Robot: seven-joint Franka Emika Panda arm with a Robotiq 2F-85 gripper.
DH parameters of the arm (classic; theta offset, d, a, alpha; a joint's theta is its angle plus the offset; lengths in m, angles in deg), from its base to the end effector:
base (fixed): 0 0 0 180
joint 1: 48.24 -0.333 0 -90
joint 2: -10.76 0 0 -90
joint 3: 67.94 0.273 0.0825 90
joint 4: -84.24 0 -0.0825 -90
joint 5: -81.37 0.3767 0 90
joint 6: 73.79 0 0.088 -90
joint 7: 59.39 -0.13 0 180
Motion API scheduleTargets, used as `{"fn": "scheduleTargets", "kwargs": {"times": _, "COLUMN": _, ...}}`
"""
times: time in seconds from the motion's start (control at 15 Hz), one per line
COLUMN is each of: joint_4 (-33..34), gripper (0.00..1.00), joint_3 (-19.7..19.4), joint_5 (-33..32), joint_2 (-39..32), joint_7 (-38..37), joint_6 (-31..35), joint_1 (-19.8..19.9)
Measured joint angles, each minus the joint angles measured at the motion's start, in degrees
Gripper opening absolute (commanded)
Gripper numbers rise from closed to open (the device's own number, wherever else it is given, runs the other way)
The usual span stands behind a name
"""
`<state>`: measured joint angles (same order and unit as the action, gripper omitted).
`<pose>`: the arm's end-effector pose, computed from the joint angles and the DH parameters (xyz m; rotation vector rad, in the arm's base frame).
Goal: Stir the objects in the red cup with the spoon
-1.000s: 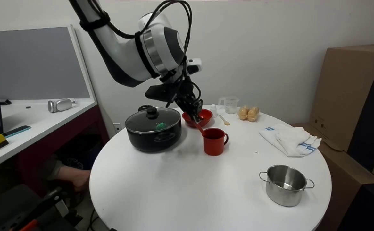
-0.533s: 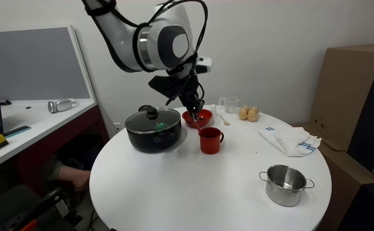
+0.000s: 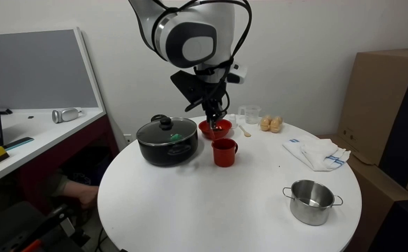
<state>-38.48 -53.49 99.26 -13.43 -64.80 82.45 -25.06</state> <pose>0.5635 -0.0907 0.1696 -2.7771 0.7885 -0.2452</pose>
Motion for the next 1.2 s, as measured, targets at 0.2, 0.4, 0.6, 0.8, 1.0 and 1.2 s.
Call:
{"fn": "scheduleTargets", "kwargs": {"times": 0.2, "joint_4": 2.0, "gripper": 0.08, "joint_3": -3.0, "joint_5": 3.8, "joint_2": 0.3, "joint_7": 1.8, "joint_6": -5.1, "joint_1": -1.2}}
{"fn": "scheduleTargets", "kwargs": {"times": 0.4, "joint_4": 4.8, "gripper": 0.08, "joint_3": -8.6, "joint_5": 3.3, "joint_2": 0.0, "joint_7": 1.2, "joint_6": -11.5, "joint_1": -4.3}}
{"fn": "scheduleTargets", "kwargs": {"times": 0.6, "joint_4": 8.2, "gripper": 0.08, "joint_3": -13.4, "joint_5": 1.2, "joint_2": -1.3, "joint_7": -0.2, "joint_6": -16.2, "joint_1": -7.7}}
{"fn": "scheduleTargets", "kwargs": {"times": 0.8, "joint_4": 11.3, "gripper": 0.08, "joint_3": -15.7, "joint_5": -0.8, "joint_2": -2.7, "joint_7": -2.0, "joint_6": -19.0, "joint_1": -10.5}}
{"fn": "scheduleTargets", "kwargs": {"times": 1.0, "joint_4": 13.8, "gripper": 0.08, "joint_3": -16.3, "joint_5": -2.2, "joint_2": -4.2, "joint_7": -3.6, "joint_6": -21.0, "joint_1": -12.7}}
{"fn": "scheduleTargets", "kwargs": {"times": 1.2, "joint_4": 16.8, "gripper": 0.08, "joint_3": -16.5, "joint_5": -2.6, "joint_2": -6.2, "joint_7": -4.9, "joint_6": -23.2, "joint_1": -14.2}}
